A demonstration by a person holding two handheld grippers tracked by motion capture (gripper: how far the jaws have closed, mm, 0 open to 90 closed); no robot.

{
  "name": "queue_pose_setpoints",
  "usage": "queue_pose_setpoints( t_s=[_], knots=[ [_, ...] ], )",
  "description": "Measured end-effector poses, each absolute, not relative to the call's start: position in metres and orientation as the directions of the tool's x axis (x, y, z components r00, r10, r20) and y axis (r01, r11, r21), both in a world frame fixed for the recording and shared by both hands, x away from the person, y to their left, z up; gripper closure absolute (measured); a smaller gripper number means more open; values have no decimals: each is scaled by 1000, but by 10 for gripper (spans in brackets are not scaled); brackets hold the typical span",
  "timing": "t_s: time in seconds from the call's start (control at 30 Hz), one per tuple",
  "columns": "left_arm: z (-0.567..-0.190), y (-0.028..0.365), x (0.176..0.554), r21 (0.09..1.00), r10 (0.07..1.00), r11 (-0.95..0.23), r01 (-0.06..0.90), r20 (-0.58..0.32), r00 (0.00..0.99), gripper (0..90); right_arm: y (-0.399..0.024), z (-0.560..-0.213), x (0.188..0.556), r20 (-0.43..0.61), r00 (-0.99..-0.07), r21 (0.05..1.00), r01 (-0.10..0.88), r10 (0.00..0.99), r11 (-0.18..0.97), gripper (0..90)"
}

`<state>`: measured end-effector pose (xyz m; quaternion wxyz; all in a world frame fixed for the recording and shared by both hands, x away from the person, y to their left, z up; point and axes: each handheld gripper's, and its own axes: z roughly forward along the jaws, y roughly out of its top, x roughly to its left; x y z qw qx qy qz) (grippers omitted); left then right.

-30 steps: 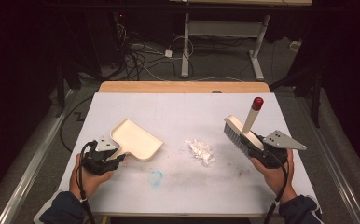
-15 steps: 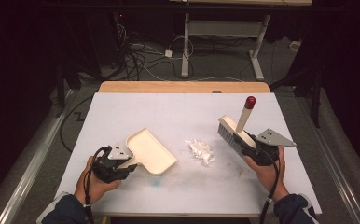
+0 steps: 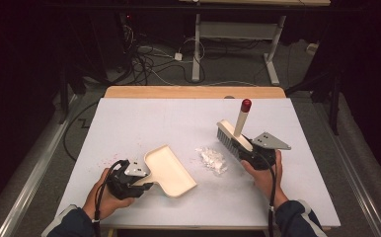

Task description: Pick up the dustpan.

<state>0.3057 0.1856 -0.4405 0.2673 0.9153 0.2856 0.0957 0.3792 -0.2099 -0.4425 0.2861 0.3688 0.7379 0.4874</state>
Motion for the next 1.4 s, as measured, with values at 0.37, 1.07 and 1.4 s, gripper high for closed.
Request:
queue_pose_setpoints(
  t_s=[0.37,1.07,1.4],
  knots=[
    [-443,182,304,535,564,-705,466,25,825,637,-203,-455,389,-36,-567,914,314,823,256,678],
    [-441,165,314,511,543,-724,463,7,840,636,-186,-449,380,-73,-630,865,346,773,363,673],
    [-441,163,317,504,537,-729,463,2,843,636,-188,-449,381,-70,-635,865,346,770,364,674]
  ],
)
